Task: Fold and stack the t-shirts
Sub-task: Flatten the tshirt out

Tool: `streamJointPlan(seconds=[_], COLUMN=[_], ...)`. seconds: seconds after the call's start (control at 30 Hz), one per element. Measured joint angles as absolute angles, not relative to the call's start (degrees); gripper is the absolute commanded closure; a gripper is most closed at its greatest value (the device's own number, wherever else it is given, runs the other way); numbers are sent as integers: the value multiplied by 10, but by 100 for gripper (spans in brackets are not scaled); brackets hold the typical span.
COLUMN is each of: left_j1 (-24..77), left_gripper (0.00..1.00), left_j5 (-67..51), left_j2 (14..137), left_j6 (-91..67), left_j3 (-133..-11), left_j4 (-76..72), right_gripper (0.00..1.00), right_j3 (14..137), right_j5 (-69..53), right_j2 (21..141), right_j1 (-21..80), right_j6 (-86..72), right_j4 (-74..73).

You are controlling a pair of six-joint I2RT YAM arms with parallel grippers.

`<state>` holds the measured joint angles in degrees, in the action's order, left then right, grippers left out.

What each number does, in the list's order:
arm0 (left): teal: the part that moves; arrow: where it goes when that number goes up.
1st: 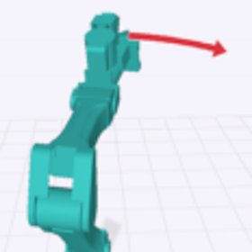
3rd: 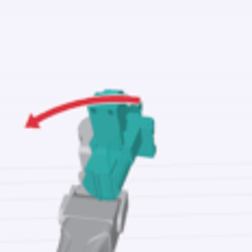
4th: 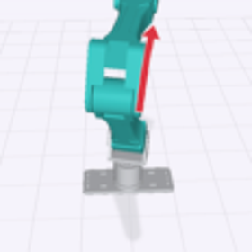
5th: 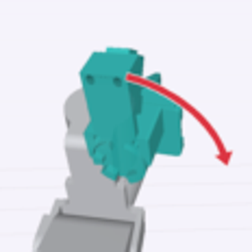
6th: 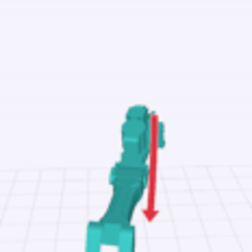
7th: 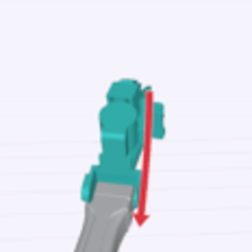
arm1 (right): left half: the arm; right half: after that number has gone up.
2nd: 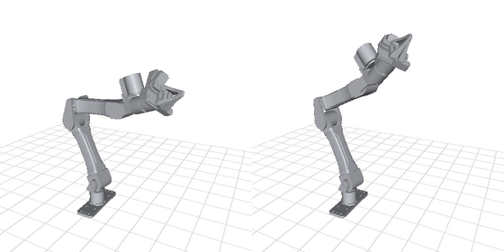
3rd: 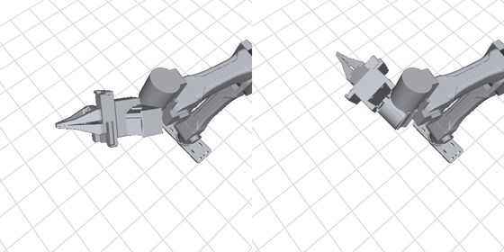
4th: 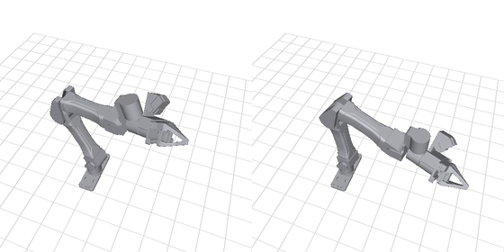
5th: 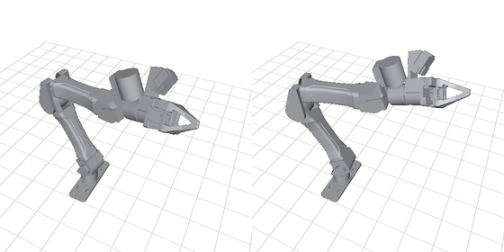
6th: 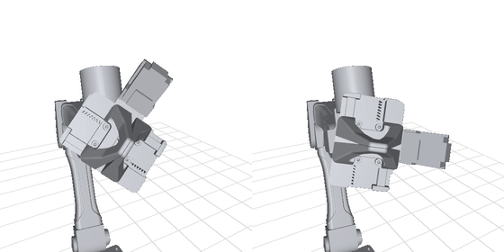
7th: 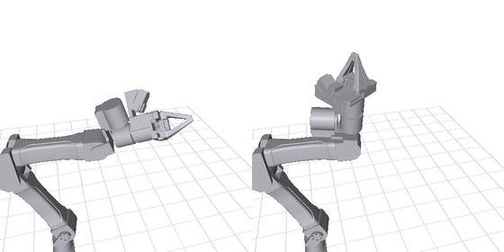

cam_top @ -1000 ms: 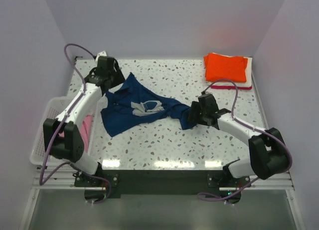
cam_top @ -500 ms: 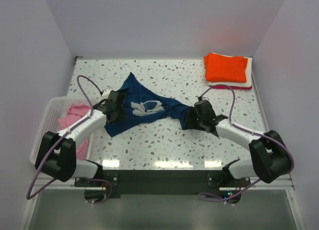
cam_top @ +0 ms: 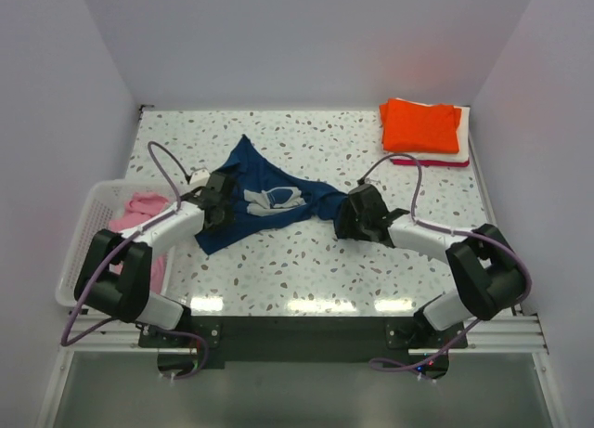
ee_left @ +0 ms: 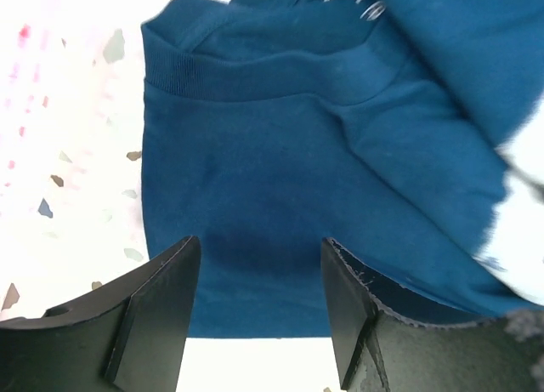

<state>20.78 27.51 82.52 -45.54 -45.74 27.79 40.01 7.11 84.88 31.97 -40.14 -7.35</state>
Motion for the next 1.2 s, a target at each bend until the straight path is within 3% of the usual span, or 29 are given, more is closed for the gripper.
streamJointPlan(seconds=[0.1,0.17,0.2,0.23,0.3,0.33,0.63,0.9,1.0,1.1,1.2], left_j1=[208,208,208,208,208,208,208,187,184,184,183], left_gripper=[41,49,66,74,96,100,100,100,100,100,100], left_j5=[277,278,277,277,275,274,256,223,201,177,152], left_j2=[849,863,870,876,883,883,861,733,705,702,705], left_j6=[-456,-457,-459,-462,-461,-461,-439,-405,-394,-386,-378], left_j3=[-456,-454,-454,-454,-454,-454,-476,-543,-547,-536,-510], left_j4=[275,273,271,268,257,252,277,303,309,309,310], right_gripper=[55,73,78,87,92,96,100,100,95,82,80], right_j3=[418,429,437,444,450,451,467,478,478,478,472], right_j5=[83,89,95,100,110,111,130,133,122,107,92], right_j2=[870,884,891,896,896,894,819,772,776,783,783], right_j1=[320,320,320,319,313,304,161,58,28,18,18], right_j6=[-400,-399,-397,-395,-389,-385,-349,-325,-325,-325,-325], right_j4=[-72,-74,-79,-84,-96,-99,-163,-191,-195,-196,-193])
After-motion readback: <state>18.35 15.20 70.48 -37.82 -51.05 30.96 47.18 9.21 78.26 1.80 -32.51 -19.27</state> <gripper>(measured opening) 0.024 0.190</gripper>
